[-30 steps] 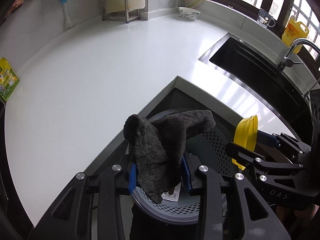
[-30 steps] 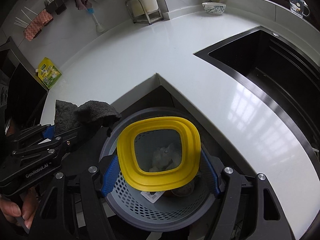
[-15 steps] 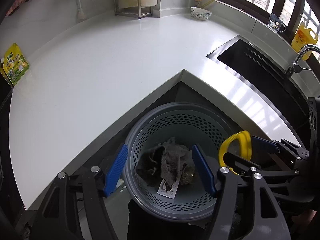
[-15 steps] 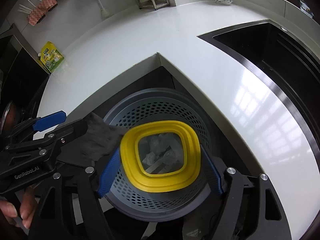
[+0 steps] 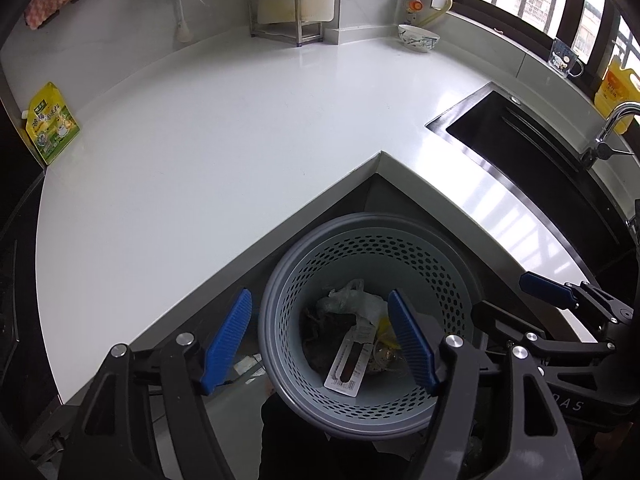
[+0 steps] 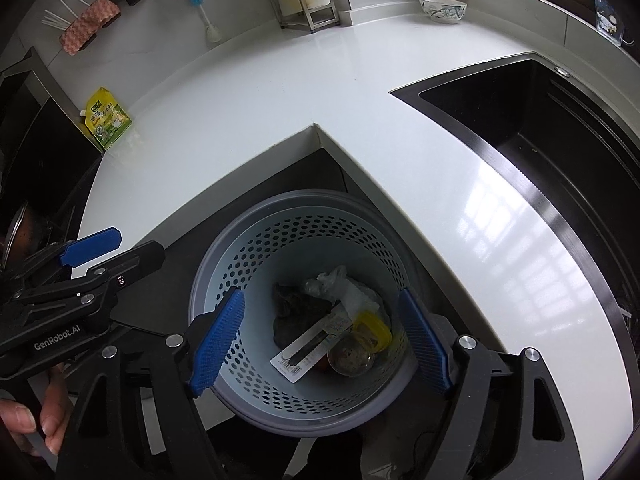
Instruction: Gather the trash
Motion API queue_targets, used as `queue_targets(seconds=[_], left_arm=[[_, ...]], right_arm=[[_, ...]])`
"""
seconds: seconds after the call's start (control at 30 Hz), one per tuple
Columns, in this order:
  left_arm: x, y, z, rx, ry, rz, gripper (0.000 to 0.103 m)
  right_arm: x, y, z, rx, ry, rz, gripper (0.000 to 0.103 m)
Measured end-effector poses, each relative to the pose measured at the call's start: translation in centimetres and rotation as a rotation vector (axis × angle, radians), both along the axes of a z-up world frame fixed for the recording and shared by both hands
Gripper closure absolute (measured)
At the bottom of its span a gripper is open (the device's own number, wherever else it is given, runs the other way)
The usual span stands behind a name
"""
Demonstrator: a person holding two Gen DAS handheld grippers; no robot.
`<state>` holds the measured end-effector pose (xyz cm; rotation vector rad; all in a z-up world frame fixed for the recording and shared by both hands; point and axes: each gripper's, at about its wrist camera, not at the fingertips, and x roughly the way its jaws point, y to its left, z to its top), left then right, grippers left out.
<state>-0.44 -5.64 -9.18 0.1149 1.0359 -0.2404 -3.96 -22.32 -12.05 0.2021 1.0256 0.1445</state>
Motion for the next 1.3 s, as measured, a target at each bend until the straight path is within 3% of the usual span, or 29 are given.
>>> queue_targets(seconds=[0.63,0.87,1.3], left_arm=[[-0.9,0.2,3.5,0.015,-0.076,0.018,0.024],[-1.1,0.6,4.9,0.012,-0.107,0.044,0.01],[-1.1,0.9,5.9,0.031,-0.106,0.087,0.006]], right_arm=[[-1.1,0.4,3.1,-0.003,-0.05,0.014,0.027],[-1.6,0.6,3.9,-0.024,-0.065,0.003,0.027],[-1.9,0.0,5.1,-0.043,-0.054,-0.023,0.027]])
